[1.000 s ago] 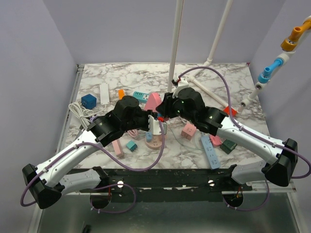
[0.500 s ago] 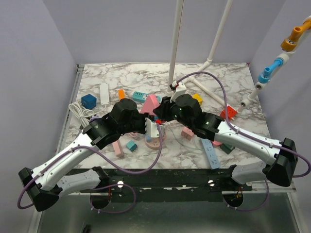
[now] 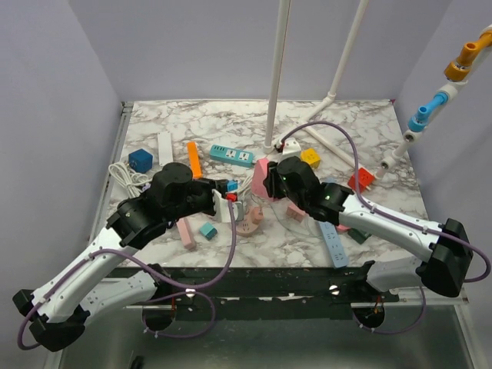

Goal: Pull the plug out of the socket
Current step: Place the socket at the center of the board.

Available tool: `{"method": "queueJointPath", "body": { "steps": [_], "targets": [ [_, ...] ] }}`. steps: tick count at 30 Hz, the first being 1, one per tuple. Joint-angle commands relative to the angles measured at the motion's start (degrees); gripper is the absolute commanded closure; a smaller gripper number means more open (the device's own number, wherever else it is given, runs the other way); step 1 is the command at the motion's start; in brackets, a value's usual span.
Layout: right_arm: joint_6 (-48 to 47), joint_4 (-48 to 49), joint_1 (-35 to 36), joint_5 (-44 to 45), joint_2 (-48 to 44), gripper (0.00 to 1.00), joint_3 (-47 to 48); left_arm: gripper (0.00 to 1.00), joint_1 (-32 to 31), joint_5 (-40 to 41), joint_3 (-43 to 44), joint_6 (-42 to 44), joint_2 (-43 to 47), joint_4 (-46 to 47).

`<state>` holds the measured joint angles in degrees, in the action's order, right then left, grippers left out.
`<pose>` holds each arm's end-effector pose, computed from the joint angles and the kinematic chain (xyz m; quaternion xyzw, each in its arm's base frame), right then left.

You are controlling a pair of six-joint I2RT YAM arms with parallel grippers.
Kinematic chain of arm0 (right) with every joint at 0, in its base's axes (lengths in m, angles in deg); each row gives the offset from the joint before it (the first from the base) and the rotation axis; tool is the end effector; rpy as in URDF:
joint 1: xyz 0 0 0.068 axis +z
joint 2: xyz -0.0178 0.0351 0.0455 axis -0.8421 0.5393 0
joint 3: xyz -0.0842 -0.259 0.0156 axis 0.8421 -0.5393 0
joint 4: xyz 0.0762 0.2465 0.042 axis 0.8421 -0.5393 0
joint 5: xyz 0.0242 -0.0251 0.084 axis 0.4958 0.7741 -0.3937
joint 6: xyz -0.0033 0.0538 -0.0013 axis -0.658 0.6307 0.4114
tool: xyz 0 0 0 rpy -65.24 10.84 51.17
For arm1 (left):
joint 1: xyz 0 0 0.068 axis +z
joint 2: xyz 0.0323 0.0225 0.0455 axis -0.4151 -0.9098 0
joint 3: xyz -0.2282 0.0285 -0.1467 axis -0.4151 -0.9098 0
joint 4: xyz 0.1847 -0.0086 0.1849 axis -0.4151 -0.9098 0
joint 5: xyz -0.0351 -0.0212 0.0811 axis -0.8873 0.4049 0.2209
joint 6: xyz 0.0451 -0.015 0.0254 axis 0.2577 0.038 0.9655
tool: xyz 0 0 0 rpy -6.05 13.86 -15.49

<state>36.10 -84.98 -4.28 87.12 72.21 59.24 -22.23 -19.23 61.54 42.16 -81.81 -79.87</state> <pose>0.1900 0.2291 0.2992 -0.1281 0.8487 0.1530 0.4898 0.1108 -0.1277 0.3814 0.6601 0.5052 -0.0600 0.5527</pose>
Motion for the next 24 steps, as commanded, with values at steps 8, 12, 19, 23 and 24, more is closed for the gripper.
{"method": "queueJointPath", "body": {
  "steps": [8,12,19,23,24],
  "targets": [
    [5.5,-1.8,-14.6,-3.1,-6.0,0.99,-3.1,1.00,24.4,-5.2,-1.3,-9.6,-14.2,-14.7],
    [6.9,-2.5,-19.2,-4.3,-8.4,1.00,-5.2,1.00,29.5,-6.6,-4.1,-9.5,-17.6,-13.8],
    [9.6,-6.8,-27.0,-3.6,-7.5,0.99,-8.3,1.00,36.1,-8.0,-3.0,-13.3,-25.0,-11.4],
    [10.8,-7.1,-29.5,-4.0,-5.9,0.82,-10.5,0.99,39.2,-7.7,-1.0,-15.0,-29.9,-11.7],
    [11.0,-7.3,-29.5,-3.7,-5.6,0.75,-10.5,0.97,39.9,-7.7,-1.0,-15.4,-30.6,-11.4]
  ]
}}
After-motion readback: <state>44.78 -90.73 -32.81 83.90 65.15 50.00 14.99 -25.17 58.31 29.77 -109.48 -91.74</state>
